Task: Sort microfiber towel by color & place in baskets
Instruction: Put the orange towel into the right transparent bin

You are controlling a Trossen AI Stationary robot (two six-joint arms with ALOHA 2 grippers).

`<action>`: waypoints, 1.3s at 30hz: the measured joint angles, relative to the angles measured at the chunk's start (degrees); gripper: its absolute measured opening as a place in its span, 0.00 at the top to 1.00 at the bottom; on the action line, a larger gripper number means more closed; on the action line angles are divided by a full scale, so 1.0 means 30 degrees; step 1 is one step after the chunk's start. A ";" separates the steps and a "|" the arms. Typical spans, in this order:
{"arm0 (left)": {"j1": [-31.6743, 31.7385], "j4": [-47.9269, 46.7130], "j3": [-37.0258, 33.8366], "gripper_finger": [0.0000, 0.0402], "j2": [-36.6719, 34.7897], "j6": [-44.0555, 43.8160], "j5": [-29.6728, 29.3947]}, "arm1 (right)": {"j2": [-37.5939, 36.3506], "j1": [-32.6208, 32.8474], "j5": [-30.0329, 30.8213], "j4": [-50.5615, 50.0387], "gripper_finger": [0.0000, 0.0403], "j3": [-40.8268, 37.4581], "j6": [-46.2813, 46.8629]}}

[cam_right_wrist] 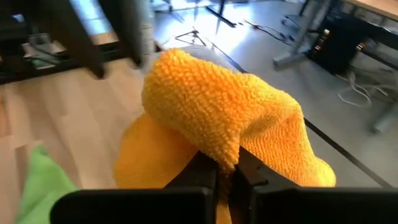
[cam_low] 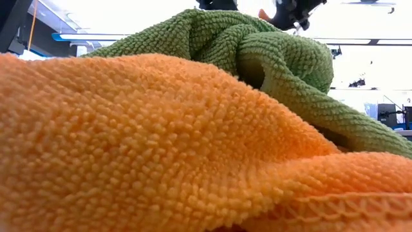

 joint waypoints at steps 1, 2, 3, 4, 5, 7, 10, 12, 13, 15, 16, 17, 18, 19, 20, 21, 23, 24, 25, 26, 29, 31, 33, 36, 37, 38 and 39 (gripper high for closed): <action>0.0130 -0.0601 0.0000 0.79 -0.0037 -0.0107 -0.0100 | -0.0280 -0.0237 0.0042 -0.0420 0.99 0.0000 0.0083; 0.0213 -0.0949 0.0000 0.79 -0.0074 -0.0431 -0.0366 | -0.0607 -0.0517 0.0076 -0.0770 0.99 0.0000 0.0173; 0.0311 -0.1298 0.0000 0.79 -0.0157 -0.0771 -0.0642 | -0.0944 -0.0838 0.0087 -0.1128 0.99 0.0000 0.0200; 0.0407 -0.1875 -0.0003 0.79 -0.0309 -0.0916 -0.0823 | -0.1325 -0.1158 0.0149 -0.1435 0.99 0.0000 0.0200; 0.0485 -0.2366 -0.0007 0.80 -0.0391 -0.0923 -0.0911 | -0.1730 -0.1504 0.0163 -0.1747 0.99 0.0003 0.0193; 0.0462 -0.2693 -0.0007 0.80 -0.0643 -0.0713 -0.1309 | -0.2558 -0.2280 0.0166 -0.2278 1.00 0.0000 0.0108; 0.0180 -0.3378 0.0000 0.80 -0.0773 -0.0671 -0.2058 | -0.3711 -0.3451 0.0138 -0.3285 1.00 0.0000 0.0055; 0.0037 -0.3801 -0.0006 0.80 -0.0773 -0.0650 -0.2368 | -0.4420 -0.4221 0.0124 -0.4067 1.00 0.0000 0.0058; -0.0042 -0.3905 -0.0050 0.80 -0.0773 -0.0656 -0.2499 | -0.4727 -0.4594 0.0119 -0.4455 1.00 0.0000 0.0087; -0.0221 -0.3603 -0.0375 0.80 -0.0863 -0.0663 -0.2813 | -0.5188 -0.5413 0.0105 -0.5339 1.00 0.0000 0.0216; -0.0267 -0.3609 -0.0610 0.80 -0.0978 -0.0666 -0.2876 | -0.5347 -0.5825 0.0091 -0.5742 1.00 0.0000 0.0306; -0.0292 -0.3622 -0.0911 0.80 -0.1064 -0.0719 -0.2894 | -0.5444 -0.6238 0.0070 -0.6147 1.00 0.0000 0.0469; -0.0353 -0.3461 -0.1262 0.80 -0.1138 -0.0825 -0.2907 | -0.5492 -0.6607 0.0068 -0.6540 1.00 0.0000 0.0652; -0.0392 -0.3218 -0.1653 0.80 -0.1267 -0.0933 -0.2916 | -0.5498 -0.6952 0.0066 -0.6940 1.00 0.0000 0.0840; -0.0392 -0.3090 -0.2071 0.80 -0.1413 -0.0994 -0.2924 | -0.5456 -0.7276 0.0023 -0.7340 1.00 0.0000 0.0919; -0.0392 -0.2892 -0.2575 0.80 -0.1609 -0.1100 -0.2943 | -0.5324 -0.7581 -0.0097 -0.7691 1.00 0.0000 0.0946; -0.0392 -0.2177 -0.3584 0.80 -0.2227 -0.1401 -0.2951 | -0.4985 -0.8127 -0.0480 -0.8252 1.00 0.0000 0.0921; -0.0392 -0.1653 -0.4160 0.80 -0.2650 -0.1547 -0.2951 | -0.4746 -0.8392 -0.0613 -0.8518 1.00 0.0000 0.0900; -0.0392 -0.1196 -0.4753 0.80 -0.3105 -0.1759 -0.2951 | -0.4530 -0.8655 -0.0826 -0.8654 1.00 -0.0005 0.0887; -0.0359 -0.0733 -0.5388 0.80 -0.3563 -0.1934 -0.2967 | -0.4263 -0.8972 -0.1045 -0.8685 1.00 -0.0007 0.0861; -0.0320 0.0822 -0.7392 0.80 -0.4991 -0.2505 -0.3188 | -0.3397 -1.0013 -0.1660 -0.8700 1.00 -0.0007 0.0703; -0.0327 0.1513 -0.8662 0.80 -0.6025 -0.2881 -0.3616 | -0.2777 -1.0848 -0.1936 -0.9089 1.00 -0.0007 0.0784; -0.0327 0.1896 -0.9765 0.80 -0.7125 -0.3376 -0.4071 | -0.2142 -1.1805 -0.2283 -0.9698 1.00 -0.0007 0.0841; -0.0340 0.1986 -1.1189 0.80 -0.8654 -0.4175 -0.4661 | -0.1263 -1.3184 -0.3847 -0.9798 1.00 -0.0007 0.0157; -0.0378 0.1999 -1.1627 0.80 -0.9103 -0.4462 -0.4823 | -0.0944 -1.3607 -0.4472 -0.9637 1.00 -0.0007 -0.0144; -0.0425 0.1963 -1.2000 0.80 -0.9522 -0.4746 -0.4981 | -0.0596 -1.4004 -0.5091 -0.9409 1.00 -0.0007 -0.0302; -0.0479 0.1986 -1.2315 0.80 -0.9931 -0.5006 -0.5143 | -0.0221 -1.4367 -0.5602 -0.9146 1.00 -0.0007 -0.0426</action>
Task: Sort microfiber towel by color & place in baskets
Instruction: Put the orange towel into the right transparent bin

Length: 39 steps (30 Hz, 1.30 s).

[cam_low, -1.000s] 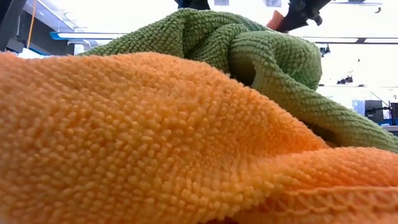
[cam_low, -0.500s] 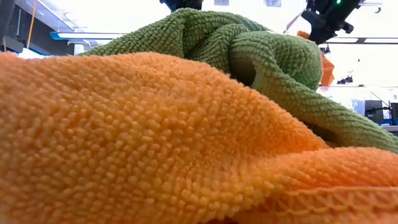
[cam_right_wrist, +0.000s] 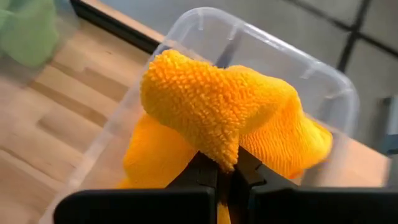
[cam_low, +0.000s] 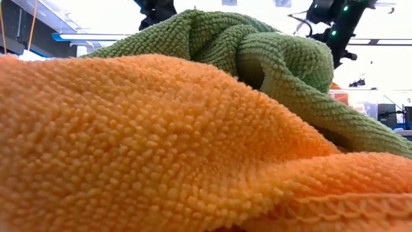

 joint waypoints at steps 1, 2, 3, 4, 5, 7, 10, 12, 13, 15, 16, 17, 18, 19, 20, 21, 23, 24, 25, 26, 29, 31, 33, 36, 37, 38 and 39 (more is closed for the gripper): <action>-0.0055 0.0063 -0.0295 0.80 -0.0402 -0.0252 -0.0139 | 0.0390 -0.0364 -0.0421 0.0150 1.00 0.0000 -0.0039; -0.0111 0.0048 -0.0591 0.80 -0.0805 -0.0483 -0.0227 | 0.0849 -0.0729 -0.0621 0.0225 1.00 0.0000 -0.0066; -0.0173 0.0007 -0.0843 0.80 -0.1144 -0.0685 -0.0282 | 0.1347 -0.1072 -0.0713 0.0228 1.00 0.0000 -0.0065; -0.0243 0.0042 -0.1043 0.80 -0.1433 -0.0903 -0.0341 | 0.1822 -0.1354 -0.0867 0.0235 1.00 0.0000 -0.0095; -0.0322 0.0052 -0.1233 0.80 -0.1693 -0.1048 -0.0441 | 0.2325 -0.1635 -0.1094 0.0249 1.00 0.0000 -0.0269; -0.0505 0.0004 -0.1620 0.80 -0.2164 -0.1357 -0.0700 | 0.3317 -0.2028 -0.1346 0.0324 1.00 0.0000 -0.0373; -0.0723 -0.0009 -0.2126 0.80 -0.2725 -0.1866 -0.1247 | 0.4579 -0.2351 -0.1464 0.0839 1.00 -0.0007 -0.0379; -0.0838 -0.0039 -0.2392 0.80 -0.2922 -0.2059 -0.1522 | 0.5229 -0.2421 -0.1996 0.1388 1.00 -0.0007 -0.0375; -0.0909 -0.0068 -0.2458 0.80 -0.2948 -0.2183 -0.1601 | 0.5511 -0.2456 -0.2103 0.1474 1.00 -0.0007 -0.0357; -0.1043 -0.0076 -0.2610 0.80 -0.2958 -0.2388 -0.1651 | 0.5958 -0.2598 -0.2134 0.1518 1.00 -0.0007 0.0098; -0.1065 -0.0150 -0.2647 0.80 -0.2948 -0.2472 -0.1645 | 0.6147 -0.2687 -0.2184 0.1487 0.99 -0.0007 0.0197; -0.1103 -0.0239 -0.2664 0.80 -0.2935 -0.2507 -0.1640 | 0.6297 -0.2792 -0.2325 0.1398 0.98 -0.0007 0.0202; -0.1145 -0.0301 -0.2664 0.80 -0.2914 -0.2521 -0.1647 | 0.6389 -0.2898 -0.2350 0.1258 0.96 -0.0007 0.0157; -0.1185 -0.0281 -0.2664 0.80 -0.2900 -0.2521 -0.1640 | 0.6409 -0.2986 -0.2340 0.1134 0.94 -0.0007 0.0131; -0.1234 -0.0259 -0.2664 0.80 -0.2900 -0.2521 -0.1651 | 0.6381 -0.3070 -0.2304 0.1073 0.91 -0.0007 0.0129; -0.1267 -0.0266 -0.2664 0.80 -0.2889 -0.2521 -0.1647 | 0.6334 -0.3142 -0.2323 0.1103 0.89 -0.0007 0.0131; -0.1269 -0.0302 -0.2664 0.80 -0.2885 -0.2518 -0.1647 | 0.6082 -0.3202 -0.2434 0.1232 0.83 -0.0007 0.0131; -0.1269 -0.0377 -0.2664 0.80 -0.2885 -0.2514 -0.1647 | 0.5877 -0.3199 -0.2464 0.1272 0.81 -0.0007 0.0133; -0.1269 -0.0515 -0.2658 0.80 -0.2892 -0.2514 -0.1647 | 0.5654 -0.3199 -0.2579 0.1273 0.78 -0.0007 0.0149; -0.1254 -0.0715 -0.2657 0.80 -0.2892 -0.2514 -0.1662 | 0.5398 -0.3199 -0.2705 0.1245 0.76 -0.0007 0.0200; -0.1232 -0.1469 -0.2657 0.80 -0.2892 -0.2443 -0.1765 | 0.4442 -0.3192 -0.2979 0.1097 0.71 -0.0007 0.0374; -0.1232 -0.1682 -0.2657 0.80 -0.2892 -0.2158 -0.1771 | 0.3765 -0.3192 -0.3347 0.1027 0.69 -0.0007 0.0729; -0.1232 -0.1804 -0.2657 0.80 -0.2892 -0.1727 -0.1771 | 0.3108 -0.3177 -0.3680 0.0900 0.69 -0.0007 0.1194; -0.1232 -0.1885 -0.2657 0.80 -0.2892 -0.0993 -0.1771 | 0.2207 -0.3112 -0.4063 0.0630 0.70 -0.0007 0.1657; -0.1232 -0.1961 -0.2657 0.80 -0.2892 -0.0827 -0.1771 | 0.1941 -0.3021 -0.4148 0.0563 0.71 -0.0007 0.1765; -0.1232 -0.2026 -0.2657 0.80 -0.2892 -0.0666 -0.1771 | 0.1687 -0.2910 -0.4162 0.0438 0.72 -0.0007 0.1860; -0.1232 -0.2067 -0.2657 0.80 -0.2892 -0.0517 -0.1771 | 0.1408 -0.2743 -0.4123 0.0224 0.73 -0.0007 0.1987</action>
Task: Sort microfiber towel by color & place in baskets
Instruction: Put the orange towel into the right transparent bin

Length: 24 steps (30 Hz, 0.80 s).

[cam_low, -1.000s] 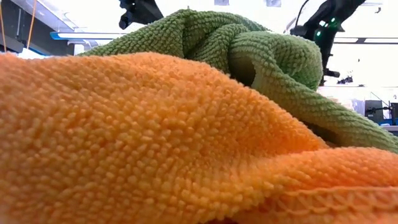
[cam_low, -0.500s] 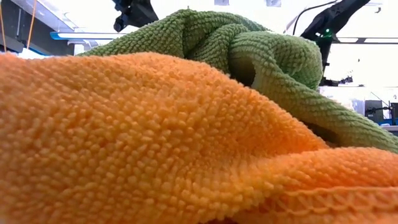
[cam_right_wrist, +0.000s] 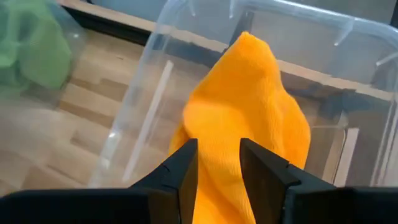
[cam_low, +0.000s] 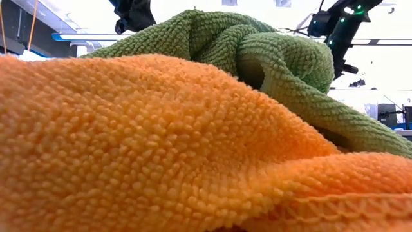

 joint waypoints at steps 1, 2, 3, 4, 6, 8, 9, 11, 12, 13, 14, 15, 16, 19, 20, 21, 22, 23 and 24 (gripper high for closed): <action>0.0000 -0.0039 0.0000 0.80 0.0000 0.0014 0.0000 | -0.0289 0.0199 0.0208 -0.0256 0.75 0.0000 0.0237; 0.0000 -0.0060 0.0000 0.80 0.0000 0.0014 0.0002 | -0.0595 0.0420 0.0548 -0.0551 0.77 0.0000 0.0292; 0.0000 -0.0071 0.0000 0.80 0.0000 0.0025 0.0024 | -0.0927 0.0671 0.0863 -0.0836 0.80 0.0000 0.0293; 0.0000 -0.0086 0.0000 0.80 0.0000 0.0113 0.0067 | -0.1266 0.0942 0.1097 -0.1097 0.83 0.0000 0.0298; 0.0000 -0.0099 0.0000 0.80 0.0000 0.0386 0.0087 | -0.2008 0.1567 0.1217 -0.1408 0.91 0.0000 0.0507; 0.0000 -0.0136 0.0000 0.80 0.0000 0.0650 0.0095 | -0.2770 0.2392 0.1210 -0.1498 0.98 0.0000 0.0930; 0.0000 -0.0193 -0.0004 0.80 0.0000 0.0681 0.0104 | -0.3152 0.2872 0.1217 -0.1504 0.98 0.0000 0.1250; -0.0007 0.0230 -0.0460 0.80 -0.0070 0.0689 0.0182 | -0.3778 0.3999 0.1364 -0.1360 0.97 0.0000 0.2397; 0.0000 0.0454 -0.0931 0.80 -0.0190 0.0691 0.0303 | -0.4059 0.4680 0.1615 -0.1320 0.97 0.0000 0.2903; 0.0000 0.0621 -0.1484 0.80 -0.0322 0.0685 0.0511 | -0.4295 0.5428 0.1989 -0.1259 0.98 0.0000 0.3302; -0.0001 0.1012 -0.2088 0.80 -0.0469 0.0644 0.0765 | -0.4466 0.6258 0.2331 -0.1166 0.99 0.0000 0.3744; 0.0000 0.1576 -0.2795 0.80 -0.0661 0.0554 0.1124 | -0.4587 0.7183 0.2700 -0.1051 0.99 0.0000 0.4257; -0.0001 0.2063 -0.3461 0.80 -0.0870 0.0467 0.1519 | -0.4621 0.8114 0.3126 -0.0871 0.99 0.0000 0.4887; -0.0007 0.3274 -0.5280 0.80 -0.1556 -0.0139 0.2584 | -0.4414 1.0942 0.4336 0.0112 1.00 0.0000 0.6022; -0.0007 0.3711 -0.5783 0.80 -0.1803 -0.0390 0.2950 | -0.4272 1.1878 0.4714 0.0612 1.00 0.0000 0.6279; -0.0007 0.4153 -0.6235 0.80 -0.2087 -0.0517 0.3258 | -0.4099 1.2790 0.5070 0.1112 1.00 0.0000 0.6540; -0.0007 0.4506 -0.6583 0.80 -0.2373 -0.0655 0.3552 | -0.3885 1.3676 0.5536 0.1619 1.00 0.0000 0.6804; -0.0004 0.4741 -0.6851 0.80 -0.2665 -0.0719 0.3827 | -0.3673 1.4516 0.6046 0.2085 1.00 0.0000 0.7059; -0.0007 0.4854 -0.7034 0.80 -0.2944 -0.0722 0.4031 | -0.3438 1.5406 0.6680 0.2563 1.00 0.0000 0.7246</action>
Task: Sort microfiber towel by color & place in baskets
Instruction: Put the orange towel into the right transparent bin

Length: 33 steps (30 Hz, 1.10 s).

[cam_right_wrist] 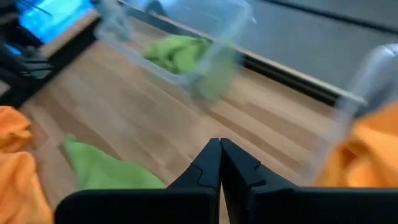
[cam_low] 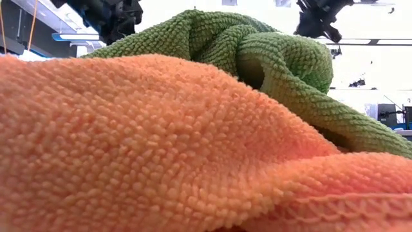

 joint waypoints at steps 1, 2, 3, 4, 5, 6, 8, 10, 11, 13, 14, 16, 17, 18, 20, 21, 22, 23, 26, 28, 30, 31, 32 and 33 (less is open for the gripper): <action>0.0000 0.0063 -0.0161 0.80 -0.0258 -0.0006 0.0120 | 0.0225 0.0781 0.0637 0.0459 1.00 0.0000 0.0216; 0.0002 -0.0016 -0.0267 0.80 -0.0532 -0.0013 0.0168 | 0.0460 0.1566 0.1274 0.0858 1.00 0.0000 0.0399; 0.0000 -0.0006 -0.0402 0.80 -0.0800 -0.0071 0.0184 | 0.0739 0.2269 0.1809 0.1178 1.00 0.0000 0.0490; 0.0000 -0.0045 -0.0506 0.80 -0.1075 -0.0160 0.0292 | 0.1054 0.2930 0.2238 0.1481 1.00 0.0002 0.0648; 0.0004 -0.0136 -0.0563 0.80 -0.1327 -0.0336 0.0534 | 0.1370 0.3544 0.2492 0.1795 1.00 0.0002 0.0842; 0.0007 -0.0130 -0.0643 0.80 -0.1575 -0.0593 0.0830 | 0.1716 0.4120 0.2592 0.2093 1.00 0.0000 0.1025; -0.0028 -0.0178 -0.0703 0.80 -0.1970 -0.1017 0.1341 | 0.2442 0.5176 0.2725 0.2687 1.00 0.0004 0.1062; -0.0129 -0.0463 -0.0703 0.80 -0.2197 -0.1341 0.1362 | 0.3293 0.6125 0.3023 0.3076 1.00 0.0007 0.1048; -0.0202 -0.0565 -0.0703 0.80 -0.2253 -0.1499 0.1287 | 0.3700 0.6496 0.3209 0.3169 1.00 0.0000 0.0974; -0.0340 -0.0723 -0.0703 0.80 -0.2272 -0.1588 0.1232 | 0.4462 0.7109 0.3329 0.3318 1.00 0.0003 0.0433; -0.0442 -0.0766 -0.0703 0.80 -0.2272 -0.1539 0.1230 | 0.4811 0.7350 0.3338 0.3366 1.00 0.0002 0.0297; -0.0762 -0.0925 -0.0703 0.80 -0.2262 -0.1337 0.1237 | 0.5514 0.7745 0.3347 0.3607 1.00 0.0003 0.0303; -0.0954 -0.0968 -0.0703 0.80 -0.2238 -0.1287 0.1237 | 0.5798 0.7909 0.3335 0.3793 1.00 0.0000 0.0511; -0.1167 -0.0959 -0.0703 0.80 -0.2219 -0.1280 0.1237 | 0.6064 0.8050 0.3300 0.4010 1.00 0.0000 0.0672; -0.1580 -0.0959 -0.0703 0.80 -0.2214 -0.1194 0.1229 | 0.6447 0.8273 0.3070 0.4631 1.00 0.0000 0.0748; -0.1786 -0.0939 -0.0703 0.80 -0.2221 -0.1060 0.1209 | 0.6608 0.8362 0.2987 0.4871 1.00 0.0000 0.0756; -0.1961 -0.0942 -0.0703 0.80 -0.2221 -0.0853 0.1140 | 0.6755 0.8446 0.2980 0.5048 1.00 0.0000 0.0756; -0.2094 -0.0946 -0.0703 0.80 -0.2216 -0.0597 0.1117 | 0.6864 0.8507 0.2967 0.5231 1.00 0.0000 0.0756; -0.2360 -0.0946 -0.0703 0.80 -0.2214 0.0448 0.1089 | 0.6939 0.8589 0.2940 0.5482 1.00 0.0000 0.1044; -0.2522 -0.0990 -0.0703 0.80 -0.2214 0.1572 0.1080 | 0.6939 0.8581 0.2911 0.5462 1.00 0.0000 0.1359; -0.2731 -0.0945 -0.0703 0.81 -0.2214 0.2455 0.1074 | 0.6939 0.8581 0.2901 0.5301 1.00 0.0000 0.1475; -0.2853 -0.0939 -0.0703 0.82 -0.2214 0.2630 0.1073 | 0.6939 0.8581 0.2901 0.5085 1.00 0.0000 0.1482; -0.3013 -0.0939 -0.0703 0.83 -0.2214 0.2723 0.1077 | 0.6939 0.8581 0.2899 0.4814 1.00 0.0000 0.1554; -0.3200 -0.0946 -0.0703 0.84 -0.2214 0.2731 0.1066 | 0.6939 0.8581 0.2876 0.4575 1.00 0.0000 0.1594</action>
